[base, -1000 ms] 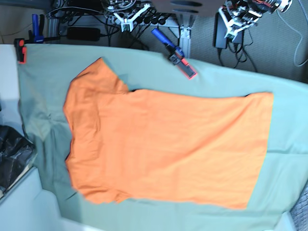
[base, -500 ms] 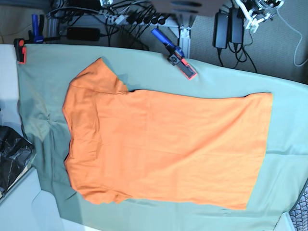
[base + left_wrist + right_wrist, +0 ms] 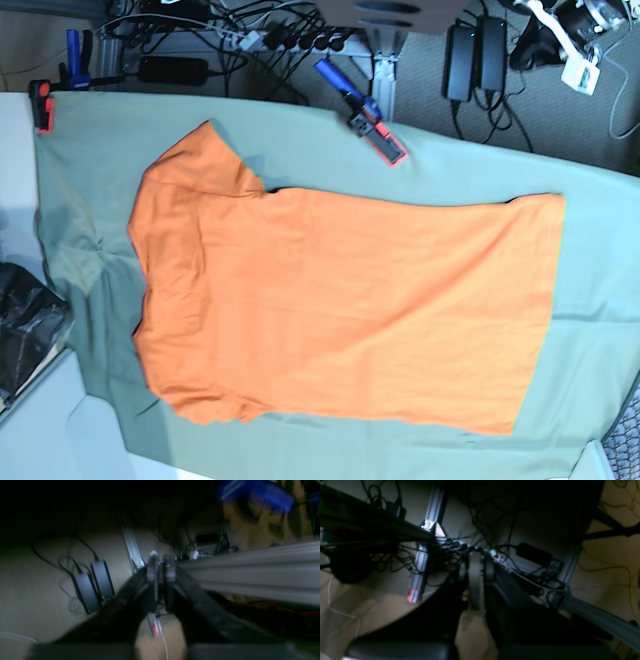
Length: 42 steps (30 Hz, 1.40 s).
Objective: Fold the T-shirt properly
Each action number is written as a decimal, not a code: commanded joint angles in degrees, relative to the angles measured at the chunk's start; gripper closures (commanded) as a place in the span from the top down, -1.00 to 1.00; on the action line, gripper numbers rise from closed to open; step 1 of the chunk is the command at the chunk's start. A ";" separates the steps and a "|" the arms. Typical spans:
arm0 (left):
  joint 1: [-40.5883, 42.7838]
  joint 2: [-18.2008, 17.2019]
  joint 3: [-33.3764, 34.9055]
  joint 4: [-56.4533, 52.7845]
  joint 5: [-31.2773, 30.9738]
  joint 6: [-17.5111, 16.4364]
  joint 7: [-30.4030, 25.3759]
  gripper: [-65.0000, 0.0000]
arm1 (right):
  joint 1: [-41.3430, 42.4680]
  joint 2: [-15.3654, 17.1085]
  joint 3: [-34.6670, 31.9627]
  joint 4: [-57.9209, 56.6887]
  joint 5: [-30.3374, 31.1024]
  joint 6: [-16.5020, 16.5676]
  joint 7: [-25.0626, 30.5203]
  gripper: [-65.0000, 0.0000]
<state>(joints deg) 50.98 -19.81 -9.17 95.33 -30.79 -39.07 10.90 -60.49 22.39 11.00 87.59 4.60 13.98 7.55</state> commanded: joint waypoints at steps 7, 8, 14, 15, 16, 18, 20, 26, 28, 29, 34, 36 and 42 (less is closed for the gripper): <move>5.11 -1.27 -6.01 9.33 -4.22 -0.93 2.19 -0.15 | -2.67 0.59 6.69 17.68 15.76 2.75 -8.33 -0.37; 5.62 -1.55 -6.56 9.77 -4.22 -0.93 2.23 -0.15 | -2.29 0.57 7.65 19.52 17.79 1.66 -8.33 -0.24; 6.49 -3.61 -8.04 10.25 -4.20 -0.93 2.23 -0.15 | 6.64 -0.92 11.93 22.53 27.36 -5.11 -12.96 -0.03; 6.49 -3.89 -8.07 10.25 -4.20 -0.93 2.23 -0.15 | 8.92 -1.84 12.09 22.53 28.09 -6.49 -13.79 -0.03; 6.49 -4.07 -8.07 10.25 -4.20 -0.93 2.25 -0.15 | 11.04 -2.99 12.09 22.53 28.24 -7.30 -14.34 -0.03; 6.51 -4.15 -8.07 10.25 -4.17 -0.93 2.32 -0.15 | 14.49 -5.62 12.07 22.53 28.17 -8.07 -15.17 -0.03; 6.51 -4.17 -8.07 10.25 -4.17 -0.93 2.93 -0.15 | 16.96 -8.28 12.07 22.38 27.32 -9.40 -15.37 -0.03; 8.07 -4.17 -8.07 10.25 -4.20 -0.93 3.93 -0.15 | 20.81 -13.40 12.09 18.75 27.32 -12.44 -15.76 -0.03; 8.44 -4.15 -8.11 10.25 -4.17 -0.93 3.96 -0.15 | 21.81 -14.03 12.07 16.59 27.58 -12.63 -15.76 -0.03; 8.57 -4.15 -8.11 10.25 -4.17 -0.93 3.96 -0.15 | 22.53 -14.03 12.00 15.52 28.17 -12.59 -15.76 -0.03; 8.57 -4.15 -8.11 10.25 -4.20 -0.93 3.93 -0.15 | 25.51 -14.01 11.85 12.76 30.91 -10.54 -18.49 -0.03; 8.57 -4.15 -8.11 10.25 -4.20 -0.93 3.93 -0.15 | 26.25 -14.01 10.99 12.50 30.99 -9.75 -19.87 -0.03; 8.55 -4.15 -8.11 10.25 -4.17 -0.93 3.91 -0.15 | 27.08 -14.75 7.69 11.98 31.01 -9.68 -19.76 -0.03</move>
<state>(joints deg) 58.57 -23.51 -16.88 104.77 -34.13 -39.09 15.84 -33.28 7.53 18.61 99.09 35.16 3.79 -12.45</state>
